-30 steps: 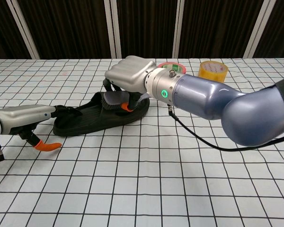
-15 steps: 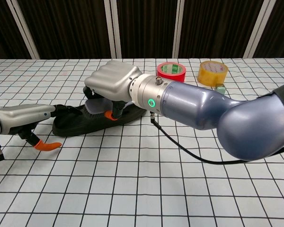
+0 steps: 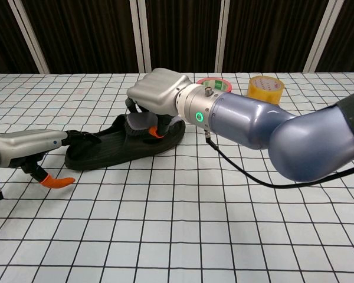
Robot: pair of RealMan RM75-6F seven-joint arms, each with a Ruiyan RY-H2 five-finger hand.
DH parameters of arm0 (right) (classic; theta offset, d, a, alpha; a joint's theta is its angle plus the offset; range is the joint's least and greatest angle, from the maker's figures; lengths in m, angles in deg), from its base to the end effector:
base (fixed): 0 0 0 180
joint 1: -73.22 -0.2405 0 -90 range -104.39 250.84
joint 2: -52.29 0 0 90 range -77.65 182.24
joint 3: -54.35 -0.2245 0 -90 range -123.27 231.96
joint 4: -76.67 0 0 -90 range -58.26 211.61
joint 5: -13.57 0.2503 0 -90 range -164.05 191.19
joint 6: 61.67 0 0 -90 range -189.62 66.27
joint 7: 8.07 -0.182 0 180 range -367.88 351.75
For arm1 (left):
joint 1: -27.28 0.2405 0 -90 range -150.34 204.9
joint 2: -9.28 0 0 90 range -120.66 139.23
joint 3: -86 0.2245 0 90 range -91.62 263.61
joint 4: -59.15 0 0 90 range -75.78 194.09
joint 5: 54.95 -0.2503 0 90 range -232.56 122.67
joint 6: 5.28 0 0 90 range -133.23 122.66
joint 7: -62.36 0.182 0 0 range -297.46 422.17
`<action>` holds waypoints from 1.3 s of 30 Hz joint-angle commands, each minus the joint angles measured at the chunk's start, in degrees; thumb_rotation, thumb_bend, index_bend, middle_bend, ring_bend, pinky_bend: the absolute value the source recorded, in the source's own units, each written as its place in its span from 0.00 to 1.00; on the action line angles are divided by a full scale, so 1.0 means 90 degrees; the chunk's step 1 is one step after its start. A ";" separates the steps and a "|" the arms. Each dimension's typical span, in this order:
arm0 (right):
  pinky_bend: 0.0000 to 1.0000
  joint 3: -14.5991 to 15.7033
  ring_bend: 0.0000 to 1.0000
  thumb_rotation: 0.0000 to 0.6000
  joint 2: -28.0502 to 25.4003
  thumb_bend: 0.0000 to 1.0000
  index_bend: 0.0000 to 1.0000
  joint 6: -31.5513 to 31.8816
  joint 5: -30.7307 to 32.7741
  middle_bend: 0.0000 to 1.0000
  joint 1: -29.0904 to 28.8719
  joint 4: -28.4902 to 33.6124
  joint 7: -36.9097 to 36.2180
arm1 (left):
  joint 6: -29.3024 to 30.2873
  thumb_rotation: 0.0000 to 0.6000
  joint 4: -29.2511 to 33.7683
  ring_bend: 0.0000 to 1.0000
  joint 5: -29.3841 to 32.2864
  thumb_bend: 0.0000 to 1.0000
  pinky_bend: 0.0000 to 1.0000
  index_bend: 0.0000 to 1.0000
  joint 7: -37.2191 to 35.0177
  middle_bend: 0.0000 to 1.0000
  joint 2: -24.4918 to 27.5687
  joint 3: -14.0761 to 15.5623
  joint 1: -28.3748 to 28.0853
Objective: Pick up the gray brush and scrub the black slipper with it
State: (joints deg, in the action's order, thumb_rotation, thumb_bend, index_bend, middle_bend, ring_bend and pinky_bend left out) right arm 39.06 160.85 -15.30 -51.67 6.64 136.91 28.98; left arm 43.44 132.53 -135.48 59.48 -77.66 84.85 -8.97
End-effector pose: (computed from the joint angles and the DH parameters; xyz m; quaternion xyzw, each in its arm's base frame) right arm 0.0378 -0.4014 -0.1490 0.8399 -0.1175 0.3502 0.3975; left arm -0.2145 0.3332 -0.0859 -0.7761 -0.4241 -0.3046 0.3535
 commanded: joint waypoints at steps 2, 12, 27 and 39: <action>0.66 0.0036 0.58 1.00 -0.0055 0.65 0.81 0.0025 0.0021 0.64 0.0035 0.0013 0.0066 | 0.0036 0.89 0.0043 0.00 0.0000 0.52 0.07 0.00 0.0025 0.01 0.0021 0.0010 0.0015; 0.66 0.0103 0.58 1.00 -0.0589 0.65 0.81 0.0588 0.0022 0.64 0.0389 0.0847 0.0349 | 0.0574 0.88 0.0352 0.00 -0.0378 0.24 0.07 0.00 -0.0180 0.00 0.0140 0.0039 0.0120; 0.66 0.0919 0.58 1.00 -0.2476 0.65 0.81 0.1791 0.0886 0.64 0.1995 0.2749 0.1348 | 0.3252 0.87 0.1027 0.00 -0.1566 0.15 0.07 0.00 0.0167 0.00 0.1149 0.0353 0.1208; 0.65 0.1719 0.58 1.00 -0.2668 0.65 0.74 0.1746 0.1587 0.62 0.2637 0.2853 0.1851 | 0.4161 0.87 0.0612 0.00 -0.1059 0.15 0.07 0.00 0.0449 0.00 0.1335 0.0591 0.2362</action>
State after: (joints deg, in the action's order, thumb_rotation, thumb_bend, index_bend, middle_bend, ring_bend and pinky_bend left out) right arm 54.31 136.62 0.59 -37.61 30.16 162.68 45.39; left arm 80.07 139.49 -145.84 64.17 -65.08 90.06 11.21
